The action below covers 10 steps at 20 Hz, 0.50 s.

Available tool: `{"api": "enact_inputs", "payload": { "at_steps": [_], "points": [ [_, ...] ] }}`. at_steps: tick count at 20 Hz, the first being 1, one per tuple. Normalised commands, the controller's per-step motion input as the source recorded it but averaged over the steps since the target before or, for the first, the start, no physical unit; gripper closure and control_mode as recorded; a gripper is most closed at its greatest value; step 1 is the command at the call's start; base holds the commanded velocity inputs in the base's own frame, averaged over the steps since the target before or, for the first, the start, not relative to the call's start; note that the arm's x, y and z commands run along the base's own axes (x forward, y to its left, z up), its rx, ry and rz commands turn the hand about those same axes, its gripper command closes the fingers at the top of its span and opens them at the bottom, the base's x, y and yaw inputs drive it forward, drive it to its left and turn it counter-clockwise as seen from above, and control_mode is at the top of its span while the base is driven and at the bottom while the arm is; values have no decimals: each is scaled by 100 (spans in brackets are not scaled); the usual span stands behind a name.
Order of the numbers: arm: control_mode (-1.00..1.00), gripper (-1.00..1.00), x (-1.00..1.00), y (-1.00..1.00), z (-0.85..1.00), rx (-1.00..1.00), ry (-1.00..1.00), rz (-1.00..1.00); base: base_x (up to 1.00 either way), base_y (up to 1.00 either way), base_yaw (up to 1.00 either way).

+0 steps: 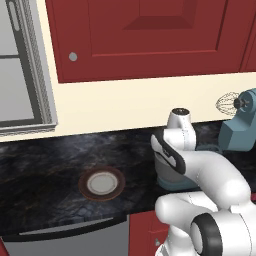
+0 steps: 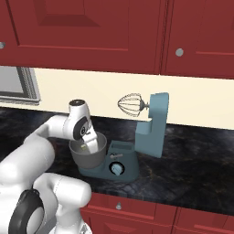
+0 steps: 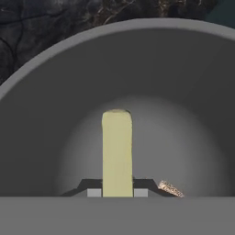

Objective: Add butter and sugar cubes to the stand mixer bowl and then turn on the stand mixer to begin making frosting.

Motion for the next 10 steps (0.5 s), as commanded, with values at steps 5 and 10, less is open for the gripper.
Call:
{"api": "enact_inputs", "payload": {
  "at_steps": [5,10],
  "points": [
    [-100,-100,1,-4,-29,1,0,0,0,0,0],
    [-100,-100,0,-3,-12,0,0,0,0,0,0]
  ]
}}
